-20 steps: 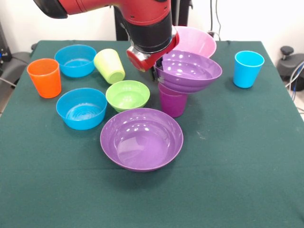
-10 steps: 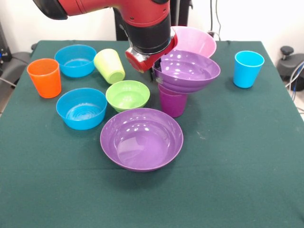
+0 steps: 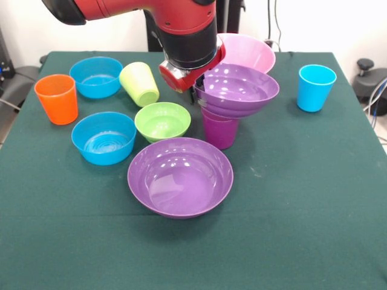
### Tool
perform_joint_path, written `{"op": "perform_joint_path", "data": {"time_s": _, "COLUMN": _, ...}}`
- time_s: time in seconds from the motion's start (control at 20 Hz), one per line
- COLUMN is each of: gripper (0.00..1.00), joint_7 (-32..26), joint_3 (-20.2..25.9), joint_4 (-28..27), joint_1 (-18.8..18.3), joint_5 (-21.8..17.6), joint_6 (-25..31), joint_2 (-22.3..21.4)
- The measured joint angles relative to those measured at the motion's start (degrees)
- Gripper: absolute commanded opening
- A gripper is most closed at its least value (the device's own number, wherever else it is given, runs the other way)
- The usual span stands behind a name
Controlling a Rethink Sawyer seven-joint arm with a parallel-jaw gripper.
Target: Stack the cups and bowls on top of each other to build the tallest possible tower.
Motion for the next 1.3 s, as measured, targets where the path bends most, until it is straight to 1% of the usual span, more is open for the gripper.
{"op": "perform_joint_path", "data": {"time_s": 1.0, "gripper": 0.0, "joint_7": 0.0, "joint_3": 0.03, "joint_4": 0.07, "joint_1": -1.02, "joint_5": -0.25, "joint_6": 0.0, "joint_2": -0.08}}
{"op": "perform_joint_path", "data": {"time_s": 1.3, "gripper": 0.0, "joint_7": 0.0, "joint_3": 0.05, "joint_4": 0.07, "joint_1": -1.0, "joint_5": -0.43, "joint_6": -1.24, "joint_2": -0.07}}
